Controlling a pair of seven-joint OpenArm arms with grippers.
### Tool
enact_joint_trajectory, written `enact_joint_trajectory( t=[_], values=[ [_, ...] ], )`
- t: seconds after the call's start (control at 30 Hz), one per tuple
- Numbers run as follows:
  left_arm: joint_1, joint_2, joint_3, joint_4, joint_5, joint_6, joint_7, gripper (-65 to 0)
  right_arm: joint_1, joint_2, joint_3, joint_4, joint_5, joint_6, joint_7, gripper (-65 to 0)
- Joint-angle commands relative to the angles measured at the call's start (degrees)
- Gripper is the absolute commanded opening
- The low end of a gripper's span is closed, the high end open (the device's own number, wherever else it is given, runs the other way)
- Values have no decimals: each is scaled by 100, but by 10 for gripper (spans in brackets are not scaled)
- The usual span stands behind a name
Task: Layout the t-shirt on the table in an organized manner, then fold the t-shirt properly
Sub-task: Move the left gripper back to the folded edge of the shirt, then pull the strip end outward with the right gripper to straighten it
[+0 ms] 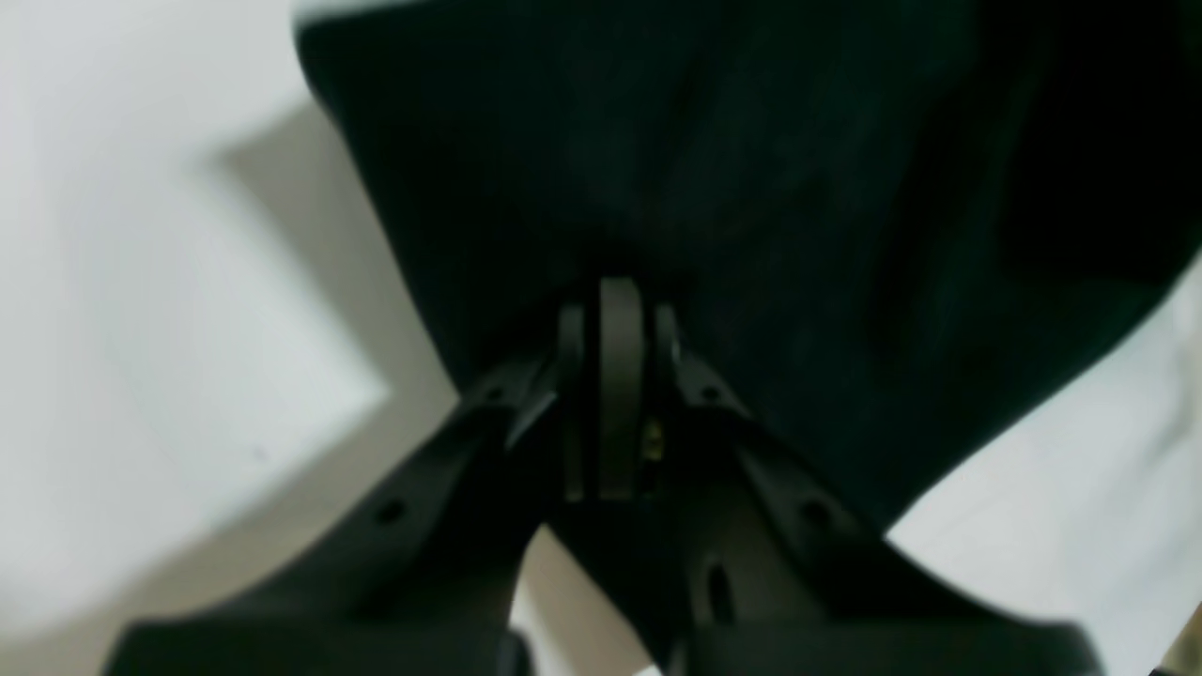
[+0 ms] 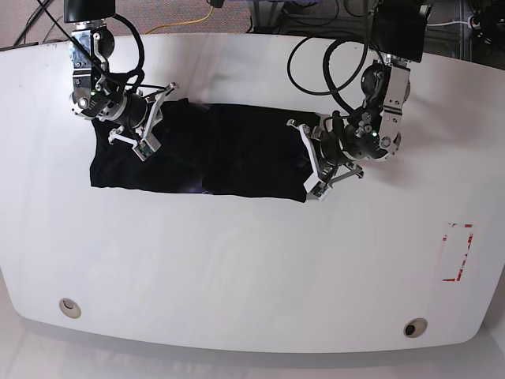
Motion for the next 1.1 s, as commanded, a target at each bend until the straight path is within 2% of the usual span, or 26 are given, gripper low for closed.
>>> enact_joint_trajectory(
  t=[0.0,0.3,0.4,0.43,0.47,0.57,0.7,0.8,0.93,0.97,1.07],
  values=[
    [-97,-3,96,-147,-79,-6,-266,-650,17,73,8,87,-46,10,-29,-644],
    [-97,-20,105,-666,-79,-6,-389,-650,17,73,25,465,-2,10,-55,-640],
    [-97,-38,105,-666,-79,-6,-389,-650,44,73,52,676,200,10,-293,-609],
    [-97,-38,96,-666,-79,-6,-389,-650,52,81,140,825,350,10,-460,-566],
    [-97,-38,96,-666,-79,-6,-389,-650,52,81,201,896,420,10,-521,-550],
    [-80,-47,96,-666,-79,-6,-389,-650,52,64,641,1344,807,10,-785,-425],
    [-71,-47,105,-666,-79,-6,-381,-650,158,-130,1247,1775,1220,10,-1084,-238],
    [-71,-47,96,-674,-79,-6,-381,-650,334,-200,1740,1854,1466,10,-1523,-132],
    [-53,-56,87,-666,-79,-6,-363,-650,633,-288,2487,1819,1791,10,-2130,-48],
    [-9,-64,87,-666,-79,-6,-363,-650,729,-323,2847,1731,1906,10,-2359,-22],
    [43,-144,96,-657,-79,-6,-363,-650,940,-411,3454,1362,2108,10,-2745,0]
  ],
)
